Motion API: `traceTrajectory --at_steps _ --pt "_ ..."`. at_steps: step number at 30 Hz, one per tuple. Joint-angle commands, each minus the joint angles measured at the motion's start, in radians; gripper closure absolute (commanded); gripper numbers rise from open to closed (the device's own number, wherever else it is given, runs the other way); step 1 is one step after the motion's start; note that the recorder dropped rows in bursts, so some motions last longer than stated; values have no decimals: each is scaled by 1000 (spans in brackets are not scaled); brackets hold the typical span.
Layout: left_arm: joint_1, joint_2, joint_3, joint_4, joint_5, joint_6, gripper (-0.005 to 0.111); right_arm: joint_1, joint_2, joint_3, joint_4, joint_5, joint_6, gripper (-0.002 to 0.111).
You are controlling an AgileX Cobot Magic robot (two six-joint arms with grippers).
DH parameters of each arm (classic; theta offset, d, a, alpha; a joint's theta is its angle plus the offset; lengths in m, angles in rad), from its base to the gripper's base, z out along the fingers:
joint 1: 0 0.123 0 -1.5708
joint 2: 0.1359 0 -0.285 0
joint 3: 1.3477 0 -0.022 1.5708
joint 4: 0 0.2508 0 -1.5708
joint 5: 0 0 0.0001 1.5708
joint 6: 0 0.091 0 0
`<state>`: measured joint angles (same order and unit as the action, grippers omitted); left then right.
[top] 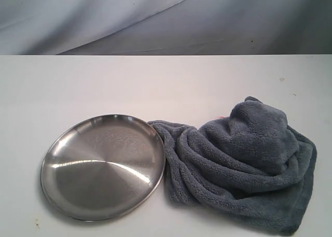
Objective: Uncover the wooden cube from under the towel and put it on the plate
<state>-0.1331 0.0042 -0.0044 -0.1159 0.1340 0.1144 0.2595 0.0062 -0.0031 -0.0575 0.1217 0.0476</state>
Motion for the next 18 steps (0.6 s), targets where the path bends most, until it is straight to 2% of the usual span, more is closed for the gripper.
traceTrajectory --at_steps 1,9,18 --pt "-5 -4 4 -2 -3 -3 107 -6 -6 3 -8 -8 -3 108" --pt "-5 -4 4 -2 -3 -3 107 -6 -6 3 217 -82 61 108" --pt "-5 -4 4 -2 -3 -3 107 1 -6 -8 369 -27 71 108"
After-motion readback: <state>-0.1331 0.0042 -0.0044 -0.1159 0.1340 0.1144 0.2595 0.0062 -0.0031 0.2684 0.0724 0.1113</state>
